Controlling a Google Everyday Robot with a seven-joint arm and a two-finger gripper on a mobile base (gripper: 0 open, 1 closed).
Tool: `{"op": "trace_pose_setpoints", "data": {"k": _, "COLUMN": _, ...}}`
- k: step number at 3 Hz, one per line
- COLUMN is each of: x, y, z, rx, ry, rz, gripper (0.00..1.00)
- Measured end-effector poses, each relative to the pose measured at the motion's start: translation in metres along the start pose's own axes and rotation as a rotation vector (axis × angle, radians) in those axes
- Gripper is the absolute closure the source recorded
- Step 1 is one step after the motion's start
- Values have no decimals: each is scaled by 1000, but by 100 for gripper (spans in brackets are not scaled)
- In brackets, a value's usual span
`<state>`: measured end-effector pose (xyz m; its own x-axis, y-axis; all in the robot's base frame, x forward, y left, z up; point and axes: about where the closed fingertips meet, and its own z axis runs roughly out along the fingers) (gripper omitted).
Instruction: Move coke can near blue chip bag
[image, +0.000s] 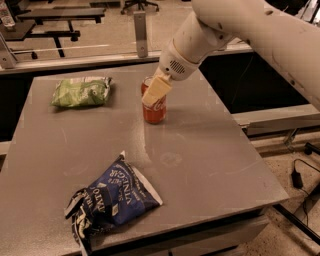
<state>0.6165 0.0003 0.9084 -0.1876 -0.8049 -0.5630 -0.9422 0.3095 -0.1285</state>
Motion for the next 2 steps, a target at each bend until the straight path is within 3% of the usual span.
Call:
{"op": "trace_pose_setpoints", "data": {"k": 1, "x": -1, "y": 7, "z": -10, "rx": -9, "ry": -10, "rz": -34, "gripper": 78}}
{"op": "trace_pose_setpoints", "data": {"k": 2, "x": -5, "y": 32, "z": -30, "rx": -49, "ry": -52, "rz": -104, "gripper": 99}}
